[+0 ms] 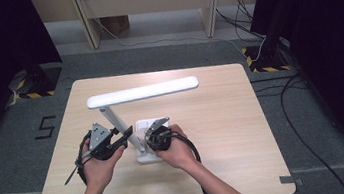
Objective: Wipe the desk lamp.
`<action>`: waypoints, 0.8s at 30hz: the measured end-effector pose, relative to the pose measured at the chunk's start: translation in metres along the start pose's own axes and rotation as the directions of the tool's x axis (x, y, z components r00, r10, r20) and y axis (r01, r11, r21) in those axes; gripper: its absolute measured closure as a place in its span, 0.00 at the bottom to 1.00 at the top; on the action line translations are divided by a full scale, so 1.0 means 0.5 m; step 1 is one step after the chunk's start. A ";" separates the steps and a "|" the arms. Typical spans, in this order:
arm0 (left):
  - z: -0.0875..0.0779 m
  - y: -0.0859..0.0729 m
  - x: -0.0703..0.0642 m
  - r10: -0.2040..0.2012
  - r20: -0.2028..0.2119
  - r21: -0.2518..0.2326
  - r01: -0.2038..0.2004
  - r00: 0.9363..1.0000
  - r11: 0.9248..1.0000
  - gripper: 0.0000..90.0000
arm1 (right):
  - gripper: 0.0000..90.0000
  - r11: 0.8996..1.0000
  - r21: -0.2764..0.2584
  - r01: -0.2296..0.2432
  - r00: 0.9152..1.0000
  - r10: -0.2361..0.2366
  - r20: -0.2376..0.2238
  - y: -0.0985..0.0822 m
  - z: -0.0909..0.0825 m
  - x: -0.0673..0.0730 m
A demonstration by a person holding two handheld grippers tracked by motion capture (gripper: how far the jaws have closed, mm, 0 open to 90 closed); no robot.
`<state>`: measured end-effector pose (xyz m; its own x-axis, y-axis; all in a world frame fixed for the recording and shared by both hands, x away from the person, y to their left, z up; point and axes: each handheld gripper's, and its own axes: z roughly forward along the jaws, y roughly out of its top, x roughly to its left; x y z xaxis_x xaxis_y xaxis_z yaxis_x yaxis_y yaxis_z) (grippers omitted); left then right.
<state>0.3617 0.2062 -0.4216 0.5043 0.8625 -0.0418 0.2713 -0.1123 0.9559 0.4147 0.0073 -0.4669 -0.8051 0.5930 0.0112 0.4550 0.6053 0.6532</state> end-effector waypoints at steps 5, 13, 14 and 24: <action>0.000 0.000 -0.002 0.006 -0.004 0.002 -0.006 1.000 1.000 0.68 | 0.90 1.000 0.016 -0.022 1.000 0.022 0.000 0.002 0.022 0.004; 0.000 0.000 -0.002 0.013 -0.008 0.003 -0.013 1.000 1.000 0.68 | 0.91 0.999 0.038 0.020 0.998 -0.022 0.063 -0.007 0.027 0.007; 0.001 0.000 -0.002 0.012 -0.007 0.003 -0.012 1.000 1.000 0.68 | 0.91 0.999 0.041 0.031 0.997 -0.034 0.074 -0.008 0.027 0.007; 0.000 -0.001 -0.002 0.010 -0.008 -0.002 -0.010 1.000 1.000 0.68 | 0.91 0.997 0.067 0.034 0.984 -0.045 0.171 -0.035 0.003 -0.027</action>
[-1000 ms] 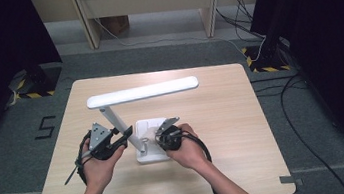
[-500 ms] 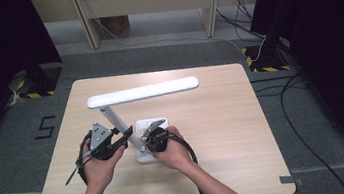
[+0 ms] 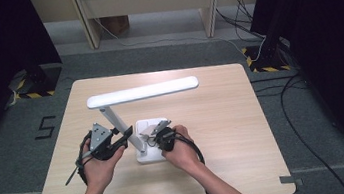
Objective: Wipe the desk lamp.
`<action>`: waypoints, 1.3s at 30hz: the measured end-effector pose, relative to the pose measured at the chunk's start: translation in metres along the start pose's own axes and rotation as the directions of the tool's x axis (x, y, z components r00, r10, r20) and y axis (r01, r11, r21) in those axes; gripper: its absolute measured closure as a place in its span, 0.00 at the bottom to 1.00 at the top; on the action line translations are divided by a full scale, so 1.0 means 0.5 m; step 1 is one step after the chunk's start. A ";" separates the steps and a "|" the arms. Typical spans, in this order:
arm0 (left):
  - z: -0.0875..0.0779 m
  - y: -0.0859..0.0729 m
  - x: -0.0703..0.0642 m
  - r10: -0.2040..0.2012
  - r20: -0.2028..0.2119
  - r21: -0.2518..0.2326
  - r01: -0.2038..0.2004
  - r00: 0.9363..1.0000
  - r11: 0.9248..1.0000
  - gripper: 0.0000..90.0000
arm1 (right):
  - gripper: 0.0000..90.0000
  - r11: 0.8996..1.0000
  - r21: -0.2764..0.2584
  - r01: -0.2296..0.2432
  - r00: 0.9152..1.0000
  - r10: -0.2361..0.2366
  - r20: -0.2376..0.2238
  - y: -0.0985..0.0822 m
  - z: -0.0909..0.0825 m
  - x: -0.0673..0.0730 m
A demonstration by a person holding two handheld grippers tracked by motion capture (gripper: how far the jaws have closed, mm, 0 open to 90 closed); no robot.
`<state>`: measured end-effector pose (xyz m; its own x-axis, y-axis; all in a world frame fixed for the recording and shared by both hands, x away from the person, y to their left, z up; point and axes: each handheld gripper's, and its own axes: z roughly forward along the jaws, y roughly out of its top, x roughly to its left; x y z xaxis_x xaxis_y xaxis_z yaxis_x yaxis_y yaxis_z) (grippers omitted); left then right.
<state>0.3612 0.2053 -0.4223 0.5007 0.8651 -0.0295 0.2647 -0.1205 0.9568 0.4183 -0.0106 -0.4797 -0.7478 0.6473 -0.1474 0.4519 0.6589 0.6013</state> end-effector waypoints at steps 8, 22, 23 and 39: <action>0.000 0.001 -0.001 0.004 -0.003 0.001 -0.004 1.000 1.000 0.68 | 0.91 1.000 0.014 -0.001 0.999 0.000 0.052 -0.021 -0.012 -0.033; 0.001 0.000 -0.001 0.004 -0.004 -0.001 -0.004 1.000 1.000 0.68 | 0.91 0.996 -0.093 0.003 0.999 -0.006 -0.038 0.054 -0.016 -0.024; 0.001 0.000 -0.001 0.004 -0.003 -0.001 -0.004 1.000 1.000 0.68 | 0.90 0.995 -0.098 0.017 0.999 -0.022 -0.047 0.065 -0.012 -0.019; 0.001 0.000 0.000 0.007 -0.006 0.000 -0.007 1.000 1.000 0.68 | 0.90 0.995 -0.073 0.075 0.983 -0.086 -0.161 0.124 0.047 0.011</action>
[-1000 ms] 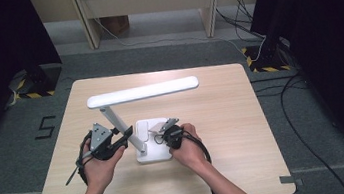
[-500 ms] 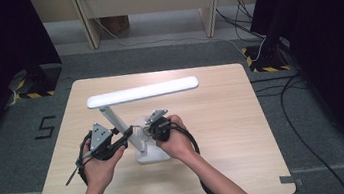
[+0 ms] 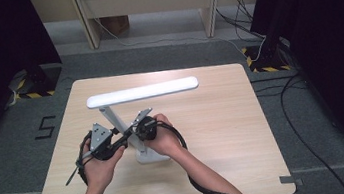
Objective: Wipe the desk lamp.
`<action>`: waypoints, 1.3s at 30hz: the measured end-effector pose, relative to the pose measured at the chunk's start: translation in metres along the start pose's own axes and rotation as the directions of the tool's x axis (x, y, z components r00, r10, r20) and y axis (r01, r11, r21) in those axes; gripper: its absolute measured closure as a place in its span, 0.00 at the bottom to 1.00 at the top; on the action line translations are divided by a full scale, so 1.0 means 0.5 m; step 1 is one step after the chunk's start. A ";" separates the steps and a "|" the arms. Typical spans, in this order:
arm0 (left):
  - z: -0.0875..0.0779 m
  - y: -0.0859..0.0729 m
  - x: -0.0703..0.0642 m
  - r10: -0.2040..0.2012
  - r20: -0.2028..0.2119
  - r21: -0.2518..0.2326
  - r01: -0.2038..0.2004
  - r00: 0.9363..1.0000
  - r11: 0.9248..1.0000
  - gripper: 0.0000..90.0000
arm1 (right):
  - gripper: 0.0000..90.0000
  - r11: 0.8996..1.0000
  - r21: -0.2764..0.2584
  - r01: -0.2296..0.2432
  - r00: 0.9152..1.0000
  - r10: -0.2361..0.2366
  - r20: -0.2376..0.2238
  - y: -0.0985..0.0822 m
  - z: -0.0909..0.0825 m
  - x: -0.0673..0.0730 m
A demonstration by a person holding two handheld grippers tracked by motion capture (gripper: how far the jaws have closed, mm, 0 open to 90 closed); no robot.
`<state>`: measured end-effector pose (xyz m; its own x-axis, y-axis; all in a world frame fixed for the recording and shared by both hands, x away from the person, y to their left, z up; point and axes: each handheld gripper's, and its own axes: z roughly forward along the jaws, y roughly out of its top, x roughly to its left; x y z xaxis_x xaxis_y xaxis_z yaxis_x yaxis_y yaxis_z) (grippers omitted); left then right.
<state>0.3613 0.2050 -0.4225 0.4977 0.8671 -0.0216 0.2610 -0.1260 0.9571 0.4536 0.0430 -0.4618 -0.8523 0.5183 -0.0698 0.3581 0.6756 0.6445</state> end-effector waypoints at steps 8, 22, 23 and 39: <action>0.000 0.000 0.000 0.003 -0.001 0.000 -0.003 1.000 1.000 0.68 | 0.90 0.998 0.017 -0.065 0.997 0.065 -0.044 -0.015 0.015 -0.017; 0.001 0.000 -0.001 0.005 -0.006 -0.003 -0.005 1.000 1.000 0.68 | 0.91 0.992 0.048 -0.116 0.992 0.112 0.064 -0.058 -0.006 -0.055; 0.001 0.000 -0.001 0.005 -0.006 -0.002 -0.005 1.000 1.000 0.68 | 0.91 0.992 0.042 -0.116 0.991 0.113 0.067 -0.063 -0.008 -0.059; 0.001 -0.001 -0.002 0.007 -0.008 -0.003 -0.007 1.000 1.000 0.68 | 0.91 0.986 0.069 -0.152 0.976 0.138 0.171 -0.116 -0.048 -0.106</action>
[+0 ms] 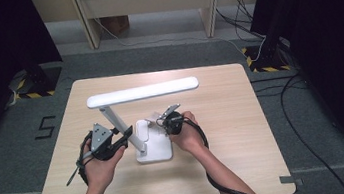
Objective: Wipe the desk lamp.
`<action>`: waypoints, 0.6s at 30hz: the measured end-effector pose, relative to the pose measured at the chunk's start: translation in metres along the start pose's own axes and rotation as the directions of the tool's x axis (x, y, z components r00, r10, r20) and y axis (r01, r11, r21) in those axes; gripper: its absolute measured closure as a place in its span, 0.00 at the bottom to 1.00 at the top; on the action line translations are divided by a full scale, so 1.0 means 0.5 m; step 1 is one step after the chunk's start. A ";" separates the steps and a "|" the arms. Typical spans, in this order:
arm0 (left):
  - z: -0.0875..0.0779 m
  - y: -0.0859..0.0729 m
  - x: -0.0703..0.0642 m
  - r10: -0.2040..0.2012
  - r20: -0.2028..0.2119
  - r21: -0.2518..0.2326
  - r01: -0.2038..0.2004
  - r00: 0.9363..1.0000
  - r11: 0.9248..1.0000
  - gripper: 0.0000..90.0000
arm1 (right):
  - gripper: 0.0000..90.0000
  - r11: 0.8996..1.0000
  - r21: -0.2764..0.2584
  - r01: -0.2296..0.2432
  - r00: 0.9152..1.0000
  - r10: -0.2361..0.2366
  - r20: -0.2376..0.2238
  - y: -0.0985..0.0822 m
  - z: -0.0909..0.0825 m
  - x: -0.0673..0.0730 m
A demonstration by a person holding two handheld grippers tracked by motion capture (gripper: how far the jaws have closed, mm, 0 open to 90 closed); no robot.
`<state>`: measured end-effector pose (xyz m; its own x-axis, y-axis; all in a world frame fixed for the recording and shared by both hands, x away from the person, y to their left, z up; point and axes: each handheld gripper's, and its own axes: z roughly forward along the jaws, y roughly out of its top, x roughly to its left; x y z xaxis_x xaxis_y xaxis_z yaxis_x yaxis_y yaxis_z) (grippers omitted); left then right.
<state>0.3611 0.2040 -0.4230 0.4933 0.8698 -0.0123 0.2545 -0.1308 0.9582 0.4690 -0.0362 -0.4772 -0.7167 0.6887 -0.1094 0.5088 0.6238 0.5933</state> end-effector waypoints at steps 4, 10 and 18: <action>0.000 0.000 0.000 -0.001 0.000 -0.001 0.001 1.000 1.000 0.68 | 0.91 1.000 0.029 -0.001 0.999 0.000 0.048 -0.002 -0.003 -0.014; 0.000 0.000 0.000 0.003 -0.001 0.003 -0.003 1.000 1.000 0.68 | 0.91 0.999 -0.031 -0.027 1.000 0.026 -0.002 0.025 -0.014 -0.010; 0.000 0.001 0.000 0.003 0.000 0.005 -0.003 1.000 1.000 0.68 | 0.90 0.995 -0.098 0.011 0.997 -0.018 -0.071 0.093 0.000 0.042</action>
<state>0.3613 0.2039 -0.4224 0.4939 0.8695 -0.0093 0.2570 -0.1358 0.9568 0.4779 0.0073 -0.4519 -0.7577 0.6496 -0.0631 0.4521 0.5921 0.6671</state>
